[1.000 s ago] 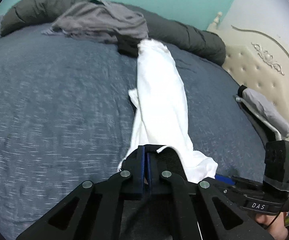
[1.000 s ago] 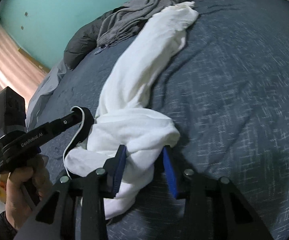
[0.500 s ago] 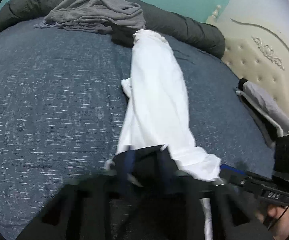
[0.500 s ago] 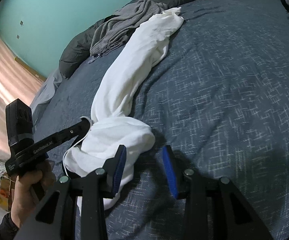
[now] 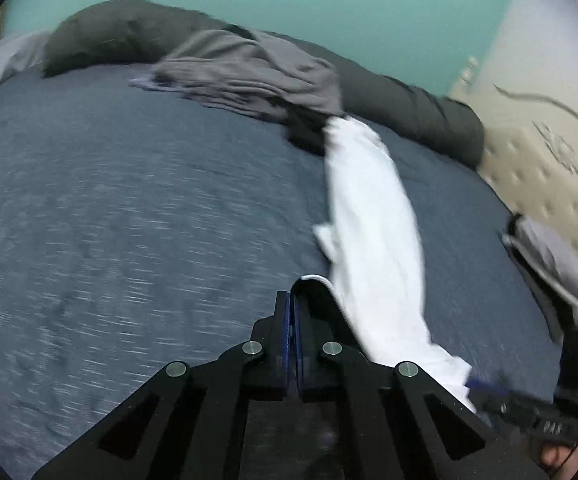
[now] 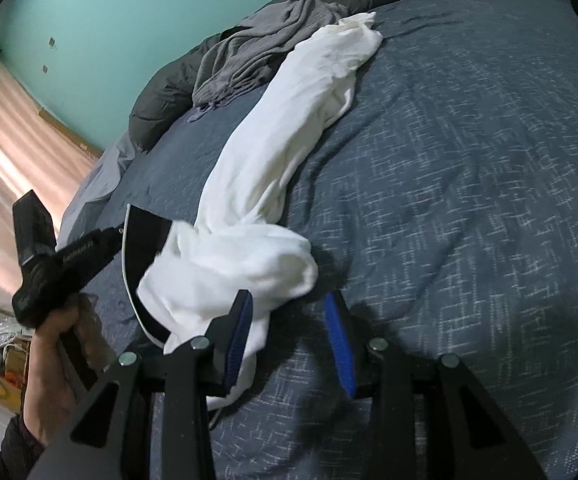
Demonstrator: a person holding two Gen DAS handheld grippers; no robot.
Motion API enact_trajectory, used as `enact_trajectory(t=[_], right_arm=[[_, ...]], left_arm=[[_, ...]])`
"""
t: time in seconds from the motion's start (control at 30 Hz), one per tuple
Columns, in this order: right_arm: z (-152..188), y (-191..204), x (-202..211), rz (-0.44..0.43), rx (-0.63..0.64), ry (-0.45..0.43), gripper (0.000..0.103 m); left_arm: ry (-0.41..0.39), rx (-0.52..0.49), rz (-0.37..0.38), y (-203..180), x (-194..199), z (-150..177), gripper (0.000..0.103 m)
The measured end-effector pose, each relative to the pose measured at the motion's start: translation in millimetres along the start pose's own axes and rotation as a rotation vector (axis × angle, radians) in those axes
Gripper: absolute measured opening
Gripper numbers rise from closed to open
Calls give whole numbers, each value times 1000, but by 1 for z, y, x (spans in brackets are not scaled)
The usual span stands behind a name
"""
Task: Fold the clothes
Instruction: 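Grasp the shirt's black-trimmed hem with the left gripper and lift it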
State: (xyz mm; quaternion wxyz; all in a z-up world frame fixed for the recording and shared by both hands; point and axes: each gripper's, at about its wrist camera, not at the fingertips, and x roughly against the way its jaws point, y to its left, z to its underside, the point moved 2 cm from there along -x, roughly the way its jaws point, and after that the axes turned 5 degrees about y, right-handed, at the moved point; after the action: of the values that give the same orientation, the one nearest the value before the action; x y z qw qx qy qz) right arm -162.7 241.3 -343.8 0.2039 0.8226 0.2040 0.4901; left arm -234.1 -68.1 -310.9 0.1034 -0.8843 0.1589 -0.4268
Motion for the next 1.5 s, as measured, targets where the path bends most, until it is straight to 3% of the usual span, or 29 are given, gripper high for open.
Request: enact_trajectory(t=[0.13, 0.27, 0.3, 0.43, 0.53, 0.77, 0.97, 1.07, 1.2, 1.33, 1.5], right_arm=[[1, 5, -5, -6, 16, 15, 41], [-1, 8, -6, -5, 20, 12, 44], [-1, 8, -6, -4, 18, 9, 44], [-4, 7, -3, 3, 3, -6, 45], [-3, 7, -1, 8, 1, -11, 45], [-1, 7, 4, 19, -9, -31, 45], [0, 6, 4, 27, -11, -32, 45], [0, 6, 1, 23, -10, -25, 45], [0, 5, -1, 21, -3, -17, 45], [-1, -1, 0, 21, -11, -14, 45], [-1, -3, 2, 7, -11, -16, 45]], left_arm=[[22, 54, -30, 18, -4, 2, 2], [71, 10, -29, 11, -10, 7, 3], [80, 11, -26, 11, -9, 8, 6], [102, 31, 0, 17, 2, 15, 38], [123, 20, 17, 20, 13, 24, 39], [216, 107, 204, 27, 21, 51, 39], [263, 128, 309, 17, 21, 63, 39], [280, 124, 314, 12, 14, 65, 39], [283, 145, 341, 7, 0, 63, 36], [278, 161, 349, 0, -14, 58, 0], [232, 145, 381, -17, -15, 42, 0]])
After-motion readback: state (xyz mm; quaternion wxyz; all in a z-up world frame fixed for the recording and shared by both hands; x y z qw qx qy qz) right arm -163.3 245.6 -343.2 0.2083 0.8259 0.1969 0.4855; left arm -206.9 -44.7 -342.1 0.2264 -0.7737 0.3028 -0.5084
